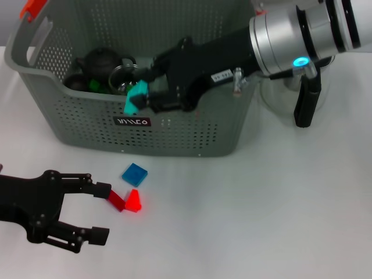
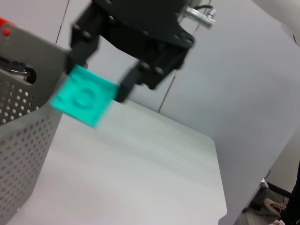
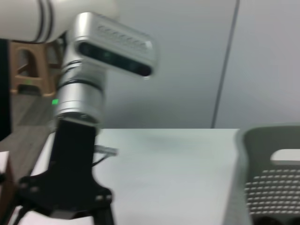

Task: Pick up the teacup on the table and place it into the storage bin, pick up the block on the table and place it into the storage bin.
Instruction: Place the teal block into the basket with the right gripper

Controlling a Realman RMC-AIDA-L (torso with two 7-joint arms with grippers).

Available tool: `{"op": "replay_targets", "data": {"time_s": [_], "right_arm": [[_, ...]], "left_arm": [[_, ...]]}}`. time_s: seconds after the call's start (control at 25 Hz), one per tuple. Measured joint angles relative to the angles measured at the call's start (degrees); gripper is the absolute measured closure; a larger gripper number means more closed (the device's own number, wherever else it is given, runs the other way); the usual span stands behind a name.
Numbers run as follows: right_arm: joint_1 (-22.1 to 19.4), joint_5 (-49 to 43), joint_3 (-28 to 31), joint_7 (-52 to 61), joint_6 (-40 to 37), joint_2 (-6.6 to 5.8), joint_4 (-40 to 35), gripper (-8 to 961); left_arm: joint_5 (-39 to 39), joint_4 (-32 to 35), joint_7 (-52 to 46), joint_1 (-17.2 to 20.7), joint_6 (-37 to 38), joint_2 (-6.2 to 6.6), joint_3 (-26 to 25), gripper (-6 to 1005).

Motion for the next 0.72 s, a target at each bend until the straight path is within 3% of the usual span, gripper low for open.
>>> {"op": "replay_targets", "data": {"time_s": [0.36, 0.72], "right_arm": [[4.92, -4.24, 0.24, -0.52, 13.27, 0.34, 8.89, 514], [6.57, -4.47, 3.54, -0.55, 16.18, 0.16, 10.04, 437]], "left_arm": [[0.04, 0.13, -0.09, 0.14, -0.10, 0.17, -0.45, 93], [0.26, 0.22, -0.10, 0.73, -0.17, 0.63, -1.08, 93]]}}
